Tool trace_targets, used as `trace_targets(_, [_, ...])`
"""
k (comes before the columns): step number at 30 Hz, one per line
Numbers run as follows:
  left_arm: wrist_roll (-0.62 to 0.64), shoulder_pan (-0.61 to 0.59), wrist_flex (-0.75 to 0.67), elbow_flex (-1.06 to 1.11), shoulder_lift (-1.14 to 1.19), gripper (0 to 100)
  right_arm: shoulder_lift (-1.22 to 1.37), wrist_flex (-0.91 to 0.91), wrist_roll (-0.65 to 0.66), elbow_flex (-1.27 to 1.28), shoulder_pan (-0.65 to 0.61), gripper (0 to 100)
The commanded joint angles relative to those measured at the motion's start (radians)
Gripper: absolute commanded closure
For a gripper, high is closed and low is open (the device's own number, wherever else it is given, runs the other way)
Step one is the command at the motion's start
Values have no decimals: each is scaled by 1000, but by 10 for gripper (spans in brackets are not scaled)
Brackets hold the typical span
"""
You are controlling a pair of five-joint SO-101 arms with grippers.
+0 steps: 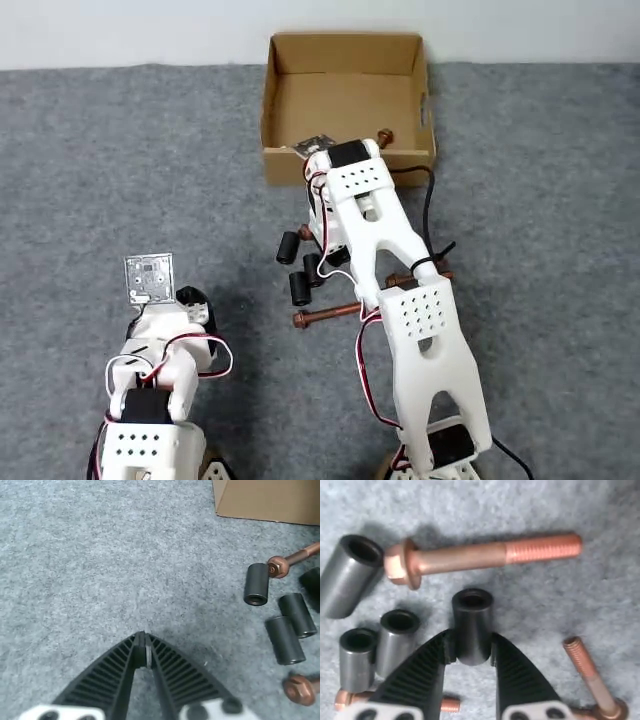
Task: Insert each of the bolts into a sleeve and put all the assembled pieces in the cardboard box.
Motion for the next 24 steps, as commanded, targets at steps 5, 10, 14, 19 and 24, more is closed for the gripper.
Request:
trace_targets(5, [2, -6, -26, -4, -2, 995, -191, 87, -95, -35, -18, 990])
trace_targets(10, [2, -6, -26, -4, -2, 995, -338, 88, -199, -12, -36, 990])
trace_targets(14, [2, -6, -26, -4, -2, 995, -496, 88, -261, 138, -41, 991])
trace_targets(19, [2, -6, -25, -4, -2, 995, -723, 85, -368, 404, -15, 991])
trace_targets(24, [2, -6, -23, -4, -2, 995, -943, 84, -476, 621, 54, 991])
